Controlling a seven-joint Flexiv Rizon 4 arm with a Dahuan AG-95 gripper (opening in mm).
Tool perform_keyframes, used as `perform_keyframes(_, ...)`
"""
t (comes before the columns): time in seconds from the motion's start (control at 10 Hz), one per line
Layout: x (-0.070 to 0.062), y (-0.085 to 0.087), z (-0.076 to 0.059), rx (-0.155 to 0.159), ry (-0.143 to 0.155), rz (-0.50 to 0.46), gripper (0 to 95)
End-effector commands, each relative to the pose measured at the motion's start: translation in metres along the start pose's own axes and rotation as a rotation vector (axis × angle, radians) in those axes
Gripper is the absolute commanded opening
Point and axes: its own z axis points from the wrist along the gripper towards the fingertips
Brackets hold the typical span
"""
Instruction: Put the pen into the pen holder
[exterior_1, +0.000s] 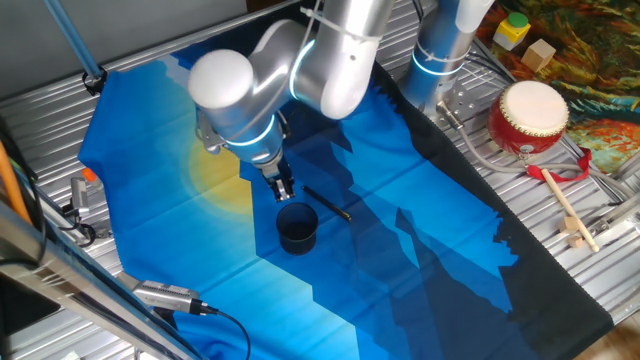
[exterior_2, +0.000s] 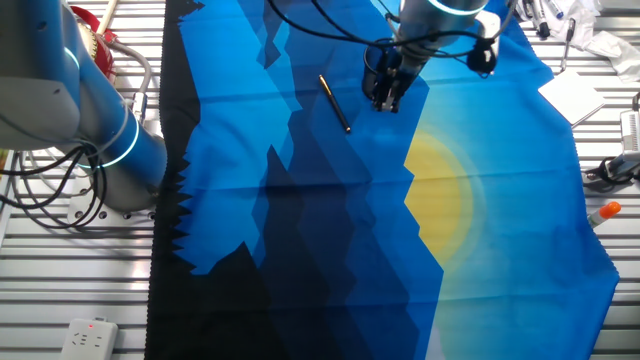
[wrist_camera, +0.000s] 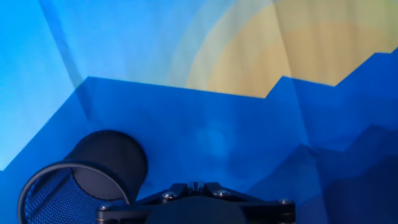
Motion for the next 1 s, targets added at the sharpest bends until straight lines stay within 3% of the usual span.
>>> perform_keyframes(0.1, 0.001, 0.001, 0.002, -0.003, 0.001, -0.013, 0.0)
perform_keyframes(0.3, 0.002, 0.003, 0.006, -0.003, 0.0, -0.015, 38.0)
perform_keyframes(0.6, 0.006, 0.001, 0.012, -0.017, 0.003, -0.003, 38.0)
perform_keyframes(0.7, 0.012, -0.003, 0.019, -0.033, 0.004, 0.005, 38.0)
perform_keyframes(1.0, 0.02, -0.007, 0.025, -0.029, 0.005, 0.034, 38.0)
